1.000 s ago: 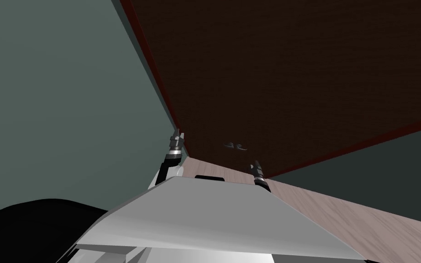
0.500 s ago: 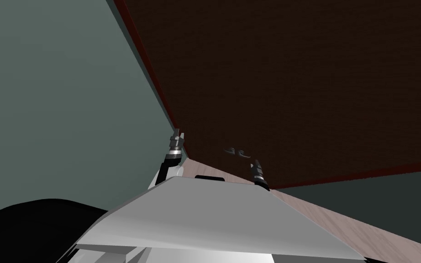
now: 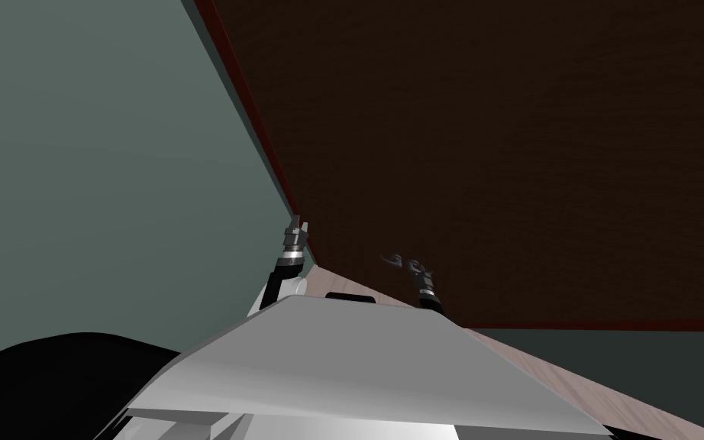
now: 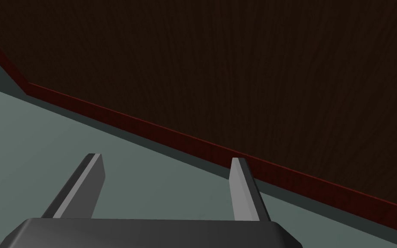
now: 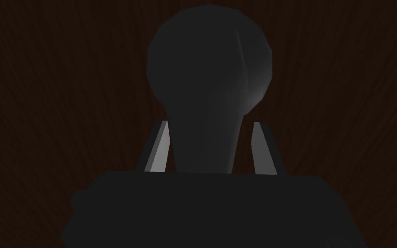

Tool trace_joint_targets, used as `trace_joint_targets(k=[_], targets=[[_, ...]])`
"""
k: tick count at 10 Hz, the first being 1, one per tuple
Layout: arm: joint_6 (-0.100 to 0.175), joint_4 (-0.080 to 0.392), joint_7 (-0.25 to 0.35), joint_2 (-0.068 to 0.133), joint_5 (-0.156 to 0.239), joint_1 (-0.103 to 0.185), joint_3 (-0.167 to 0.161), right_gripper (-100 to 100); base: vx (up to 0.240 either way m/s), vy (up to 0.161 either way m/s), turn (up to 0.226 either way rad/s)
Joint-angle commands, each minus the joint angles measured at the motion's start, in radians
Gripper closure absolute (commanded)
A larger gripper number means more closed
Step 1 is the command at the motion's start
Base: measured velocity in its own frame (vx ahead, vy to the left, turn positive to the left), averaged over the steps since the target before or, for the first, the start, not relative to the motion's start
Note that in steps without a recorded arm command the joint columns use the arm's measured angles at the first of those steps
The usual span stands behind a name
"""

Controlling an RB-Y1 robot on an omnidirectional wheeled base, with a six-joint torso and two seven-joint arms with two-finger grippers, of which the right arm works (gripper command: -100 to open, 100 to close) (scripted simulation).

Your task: Pull the door open

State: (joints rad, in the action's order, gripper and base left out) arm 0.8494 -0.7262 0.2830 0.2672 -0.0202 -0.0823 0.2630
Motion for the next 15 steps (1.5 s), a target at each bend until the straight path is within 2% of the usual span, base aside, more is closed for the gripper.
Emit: trace_joint_targets(k=[1, 5, 6, 9, 10, 13, 14, 15], targets=[[-0.001, -0.001, 0.000, 0.000, 0.000, -0.001, 0.000, 100, -0.012, -0.007, 0.014], [-0.001, -0.001, 0.000, 0.000, 0.000, -0.001, 0.000, 100, -0.002, -0.002, 0.003], [-0.005, 0.012, 0.000, 0.018, 0.013, -0.019, 0.015, 100, -0.105, -0.048, -0.068], [-0.005, 0.012, 0.000, 0.018, 0.013, -0.019, 0.015, 100, -0.087, -0.026, -0.023], [-0.006, 0.027, -0.002, 0.038, 0.029, -0.031, 0.025, 100, -0.107, 0.007, -0.046], [-0.006, 0.031, -0.003, 0.043, 0.033, -0.033, 0.026, 100, -0.110, 0.002, -0.015], [-0.004, 0.049, -0.008, 0.059, 0.054, -0.033, 0.021, 100, -0.135, 0.027, 0.070], [-0.002, 0.057, -0.010, 0.064, 0.063, -0.030, 0.016, 100, -0.215, 0.024, 0.116]])
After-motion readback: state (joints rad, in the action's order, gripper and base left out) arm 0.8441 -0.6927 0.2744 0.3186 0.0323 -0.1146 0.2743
